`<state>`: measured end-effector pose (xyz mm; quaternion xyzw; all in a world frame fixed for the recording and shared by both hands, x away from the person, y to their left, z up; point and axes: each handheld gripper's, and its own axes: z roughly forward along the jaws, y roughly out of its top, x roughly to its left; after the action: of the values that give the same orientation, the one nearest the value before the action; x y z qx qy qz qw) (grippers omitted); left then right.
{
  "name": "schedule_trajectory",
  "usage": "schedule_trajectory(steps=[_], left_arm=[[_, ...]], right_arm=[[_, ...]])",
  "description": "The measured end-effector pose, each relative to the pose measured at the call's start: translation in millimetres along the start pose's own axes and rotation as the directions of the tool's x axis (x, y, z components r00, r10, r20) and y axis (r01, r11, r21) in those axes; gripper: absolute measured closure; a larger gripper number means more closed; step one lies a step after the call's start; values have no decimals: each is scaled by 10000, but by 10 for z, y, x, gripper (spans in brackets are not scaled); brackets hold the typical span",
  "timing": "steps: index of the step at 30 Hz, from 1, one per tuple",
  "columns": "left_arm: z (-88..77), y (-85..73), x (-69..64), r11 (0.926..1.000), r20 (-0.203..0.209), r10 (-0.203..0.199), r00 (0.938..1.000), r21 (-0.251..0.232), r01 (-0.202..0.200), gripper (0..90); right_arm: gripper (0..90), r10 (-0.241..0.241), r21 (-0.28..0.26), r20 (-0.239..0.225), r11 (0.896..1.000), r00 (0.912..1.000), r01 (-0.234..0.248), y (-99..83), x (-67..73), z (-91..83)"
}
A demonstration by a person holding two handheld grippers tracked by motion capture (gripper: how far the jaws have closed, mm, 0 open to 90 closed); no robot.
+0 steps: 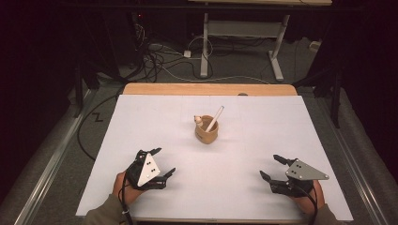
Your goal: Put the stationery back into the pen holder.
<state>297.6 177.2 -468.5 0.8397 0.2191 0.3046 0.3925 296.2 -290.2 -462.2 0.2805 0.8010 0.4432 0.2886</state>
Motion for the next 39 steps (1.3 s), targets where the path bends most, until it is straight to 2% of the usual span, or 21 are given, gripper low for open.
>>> schedule_trajectory(steps=[5, 10, 14, 39], left_arm=[[-67, -123, -5, 9993, 68, -314, 9995, 197, 312, 191], [-108, -162, 16, 9980, 31, -639, 9980, 33, 638, 191], [-126, -175, 36, 9975, -4, -711, 9975, -30, 711, 191], [-75, -169, 44, 9981, 95, -612, 9981, 102, 611, 191]], right_arm=[[263, -6, -18, 0, 10000, 10000, 6, 0, -1, -4], [263, -65, 28, 1, 10000, 10000, 65, 2, 16, 0], [263, -157, 52, 11, 9999, 9999, 157, 12, 37, 1], [263, -176, 91, 33, 9998, 9998, 176, -2, 21, 24]])
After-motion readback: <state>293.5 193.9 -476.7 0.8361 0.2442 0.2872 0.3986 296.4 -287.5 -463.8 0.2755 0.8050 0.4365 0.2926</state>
